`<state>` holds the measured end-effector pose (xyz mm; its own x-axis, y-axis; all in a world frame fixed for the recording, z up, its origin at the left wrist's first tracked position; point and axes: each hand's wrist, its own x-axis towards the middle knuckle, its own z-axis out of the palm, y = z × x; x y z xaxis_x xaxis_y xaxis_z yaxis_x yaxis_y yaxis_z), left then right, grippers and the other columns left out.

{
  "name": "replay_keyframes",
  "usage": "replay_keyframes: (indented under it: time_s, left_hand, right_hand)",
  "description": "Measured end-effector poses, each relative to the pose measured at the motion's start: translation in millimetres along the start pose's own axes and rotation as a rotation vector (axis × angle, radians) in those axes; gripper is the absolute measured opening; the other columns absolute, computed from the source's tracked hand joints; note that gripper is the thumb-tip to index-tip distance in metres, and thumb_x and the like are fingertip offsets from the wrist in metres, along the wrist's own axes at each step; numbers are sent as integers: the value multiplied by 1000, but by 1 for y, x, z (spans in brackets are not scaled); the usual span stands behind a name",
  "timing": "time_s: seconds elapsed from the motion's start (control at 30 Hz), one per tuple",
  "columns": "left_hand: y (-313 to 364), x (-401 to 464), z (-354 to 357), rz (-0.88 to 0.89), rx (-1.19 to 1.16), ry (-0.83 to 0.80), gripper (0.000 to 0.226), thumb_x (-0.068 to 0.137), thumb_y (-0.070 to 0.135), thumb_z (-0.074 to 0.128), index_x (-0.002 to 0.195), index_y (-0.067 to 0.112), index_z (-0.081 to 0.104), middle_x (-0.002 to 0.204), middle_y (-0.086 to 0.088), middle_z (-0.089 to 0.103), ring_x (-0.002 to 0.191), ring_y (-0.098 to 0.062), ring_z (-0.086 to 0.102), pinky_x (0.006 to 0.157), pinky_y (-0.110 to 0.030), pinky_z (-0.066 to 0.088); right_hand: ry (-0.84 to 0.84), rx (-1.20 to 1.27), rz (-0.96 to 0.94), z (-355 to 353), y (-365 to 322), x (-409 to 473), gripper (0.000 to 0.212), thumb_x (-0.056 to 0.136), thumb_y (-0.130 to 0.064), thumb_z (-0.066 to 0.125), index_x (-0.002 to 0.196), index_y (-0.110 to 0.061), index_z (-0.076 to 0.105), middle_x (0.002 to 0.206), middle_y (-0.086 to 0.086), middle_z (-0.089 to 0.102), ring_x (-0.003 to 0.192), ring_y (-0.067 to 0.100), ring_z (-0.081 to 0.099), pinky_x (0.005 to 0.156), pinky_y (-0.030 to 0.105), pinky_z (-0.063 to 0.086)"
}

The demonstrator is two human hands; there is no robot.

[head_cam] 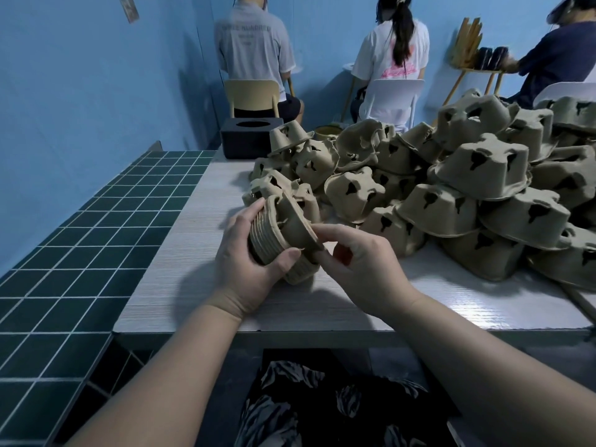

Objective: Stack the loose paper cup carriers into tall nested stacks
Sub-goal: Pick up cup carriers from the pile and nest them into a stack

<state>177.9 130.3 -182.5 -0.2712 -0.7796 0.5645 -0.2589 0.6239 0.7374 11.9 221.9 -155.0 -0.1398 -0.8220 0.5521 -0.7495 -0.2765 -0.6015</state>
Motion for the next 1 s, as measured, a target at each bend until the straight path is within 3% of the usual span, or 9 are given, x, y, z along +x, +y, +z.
replay_keyframes:
  time_s: [0.13,0.27,0.33,0.5,0.6,0.77,0.9,1.0]
  left_hand:
    - [1,-1,0,-4,0,14,83,64,65,64,136,32,42,131,5,49,124,-14,48,105,-31,38]
    - [-1,1,0,4,14,2,85,63,67,66,137,32,40,133,6,48,125,-12,47,105,-27,36]
    - [-2,1,-1,-1,10,-3,89,62,68,67,138,29,42,134,5,48,126,-11,47,106,-25,36]
    - [-4,-1,-9,-56,-21,10,95,59,68,71,140,25,45,136,4,51,125,-9,49,104,-26,40]
    - [-12,-1,-26,-103,-13,51,95,59,67,72,140,26,44,135,3,51,124,-10,50,105,-33,43]
    - [-28,3,-50,-147,26,96,98,61,68,72,143,24,41,138,3,51,127,-13,50,105,-44,45]
    - [-29,1,-50,-141,5,98,101,59,78,69,142,27,41,138,4,50,127,-10,50,104,-35,46]
    - [-28,1,-49,-133,-12,102,97,60,71,71,141,27,41,138,5,50,126,-10,50,102,-31,45]
  right_hand:
    - [-47,-15,44,-3,2,-4,32,85,-10,68,112,-28,70,74,-34,60,63,-2,55,64,7,38]
    - [-112,5,26,3,-2,-1,27,89,-23,59,113,-27,70,93,-11,72,82,6,65,77,29,51]
    - [-149,-5,10,7,-3,1,31,88,-28,54,114,-23,70,98,-6,73,89,7,65,79,29,50]
    - [-171,-17,23,5,0,8,32,88,-37,57,116,-25,67,92,-14,69,69,3,58,71,26,50]
    - [-77,-53,91,3,5,22,29,87,-30,64,116,-23,66,92,-17,64,77,4,59,77,31,52]
    - [-25,-127,192,22,13,61,35,87,-31,64,121,-21,62,107,-2,64,98,17,57,89,34,46]
    - [-64,-310,126,47,22,85,45,86,-25,62,131,-22,54,131,-1,53,117,22,43,95,31,36]
    - [-133,-389,40,58,31,94,46,83,-12,60,128,-20,57,133,0,53,118,28,41,96,33,36]
